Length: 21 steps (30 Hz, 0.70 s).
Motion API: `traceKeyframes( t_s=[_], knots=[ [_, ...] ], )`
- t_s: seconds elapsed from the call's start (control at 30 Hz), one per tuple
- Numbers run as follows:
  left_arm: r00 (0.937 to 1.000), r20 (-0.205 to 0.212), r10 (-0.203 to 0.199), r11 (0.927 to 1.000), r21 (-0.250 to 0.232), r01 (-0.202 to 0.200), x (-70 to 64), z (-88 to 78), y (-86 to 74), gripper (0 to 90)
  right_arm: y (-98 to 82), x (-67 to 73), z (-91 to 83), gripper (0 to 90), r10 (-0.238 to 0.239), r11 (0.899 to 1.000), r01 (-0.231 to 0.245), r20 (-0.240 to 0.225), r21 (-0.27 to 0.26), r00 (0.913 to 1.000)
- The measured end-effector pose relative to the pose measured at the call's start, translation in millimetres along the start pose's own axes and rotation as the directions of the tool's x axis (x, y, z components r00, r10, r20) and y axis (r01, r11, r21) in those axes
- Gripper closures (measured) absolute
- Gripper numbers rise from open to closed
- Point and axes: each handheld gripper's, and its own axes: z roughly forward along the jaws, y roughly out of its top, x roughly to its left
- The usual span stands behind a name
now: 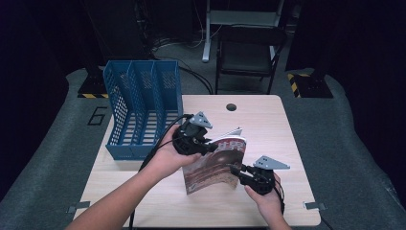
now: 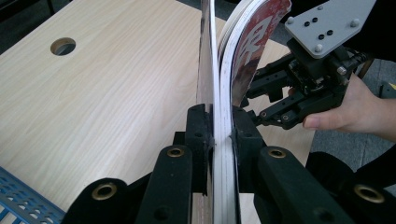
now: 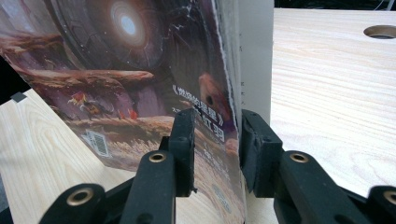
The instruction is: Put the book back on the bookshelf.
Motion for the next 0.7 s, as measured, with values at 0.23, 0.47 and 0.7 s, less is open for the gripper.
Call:
traceKeyframes(
  t_s=[0.23,0.47,0.7],
  knots=[
    [1.0000,-0.002,0.002,1.0000,0.008,-0.002,-1.2,0.2,0.8,82.6,0.2,0.1,0.4,68.0,0.003,1.000,-0.003,0.005,0.000,1.0000],
    [1.0000,-0.005,-0.001,0.9999,0.012,0.001,-1.6,0.4,1.4,83.0,0.2,0.4,0.3,67.9,0.010,1.000,-0.010,0.007,0.002,0.9999],
    [0.9998,-0.015,0.012,0.9998,0.019,-0.012,-1.5,0.3,2.2,83.5,0.1,0.4,0.7,67.9,0.009,1.000,-0.009,0.008,0.000,0.9999]
  ],
)
